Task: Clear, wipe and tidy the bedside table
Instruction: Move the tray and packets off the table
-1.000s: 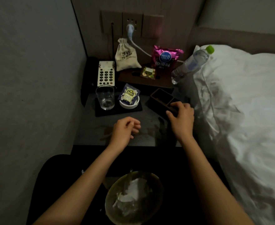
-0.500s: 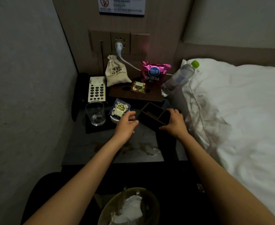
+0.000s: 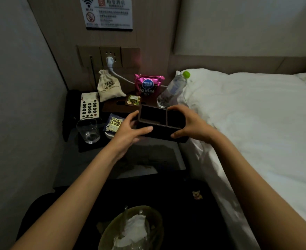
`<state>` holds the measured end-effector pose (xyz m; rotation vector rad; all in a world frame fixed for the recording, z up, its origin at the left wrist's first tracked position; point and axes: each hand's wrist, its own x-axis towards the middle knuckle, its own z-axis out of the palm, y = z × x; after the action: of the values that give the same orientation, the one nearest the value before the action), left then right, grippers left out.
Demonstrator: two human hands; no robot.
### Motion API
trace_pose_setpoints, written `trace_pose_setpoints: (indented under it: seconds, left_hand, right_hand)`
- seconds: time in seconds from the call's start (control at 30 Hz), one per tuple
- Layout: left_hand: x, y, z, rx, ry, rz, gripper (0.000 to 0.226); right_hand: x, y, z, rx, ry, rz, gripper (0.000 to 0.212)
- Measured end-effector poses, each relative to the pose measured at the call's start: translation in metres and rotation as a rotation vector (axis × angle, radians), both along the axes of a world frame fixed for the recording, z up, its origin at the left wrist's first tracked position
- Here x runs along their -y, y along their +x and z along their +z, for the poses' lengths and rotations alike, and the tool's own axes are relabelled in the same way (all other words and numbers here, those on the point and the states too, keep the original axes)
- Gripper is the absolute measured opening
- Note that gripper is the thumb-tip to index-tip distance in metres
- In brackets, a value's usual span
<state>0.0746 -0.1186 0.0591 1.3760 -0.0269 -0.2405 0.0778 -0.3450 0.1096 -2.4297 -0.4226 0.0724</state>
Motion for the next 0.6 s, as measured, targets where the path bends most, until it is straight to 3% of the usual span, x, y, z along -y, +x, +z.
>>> trace_pose_setpoints:
  seconds: [0.1,0.2,0.6]
  left_hand:
    - [0.015,-0.014,0.009,-0.058,-0.201,-0.101,0.072]
    - [0.034,-0.025,0.014,-0.088,-0.283,-0.174,0.066]
    - [0.159,-0.074,0.036,-0.050,-0.203,-0.344,0.062]
  right_hand:
    - [0.017,-0.021,0.018,-0.019,0.028,0.018,0.080]
    - [0.036,-0.040,0.031,-0.018,0.022,0.011,0.079]
    - [0.162,-0.113,0.071,-0.068,-0.018,-0.125,0.078]
